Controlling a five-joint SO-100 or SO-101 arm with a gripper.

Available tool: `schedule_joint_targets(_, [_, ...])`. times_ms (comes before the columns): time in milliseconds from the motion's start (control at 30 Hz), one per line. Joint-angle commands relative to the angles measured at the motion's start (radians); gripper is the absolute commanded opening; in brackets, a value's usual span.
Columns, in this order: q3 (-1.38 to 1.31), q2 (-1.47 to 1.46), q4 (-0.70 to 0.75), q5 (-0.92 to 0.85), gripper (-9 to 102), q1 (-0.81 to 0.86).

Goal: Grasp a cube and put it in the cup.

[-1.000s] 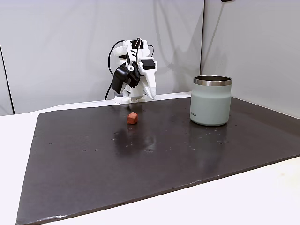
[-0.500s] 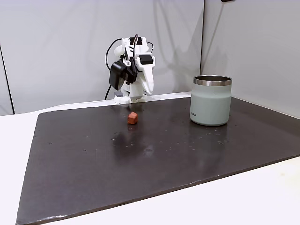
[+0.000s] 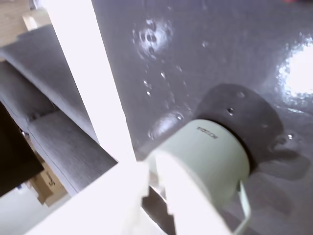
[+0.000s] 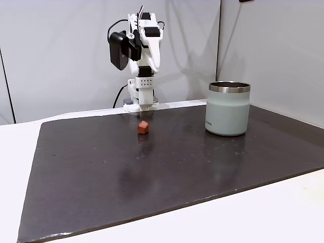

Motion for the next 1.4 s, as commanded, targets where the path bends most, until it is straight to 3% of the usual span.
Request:
schedule_joint_targets(0, [-0.187,-0.138,0.034,0.006,0,0.052])
schedule_joint_targets(433, [-0.577,-0.537,0.256,0.009,0,0.156])
schedule_joint_targets(833, [-0.851,-0.899,0.520,0.156,0,0.160])
schedule_joint_targets(1100, [-0.942,-1.051,0.621,0.278,0,0.153])
schedule_joint_targets(1367, [-0.974,-1.092,0.623,0.417,0,0.175])
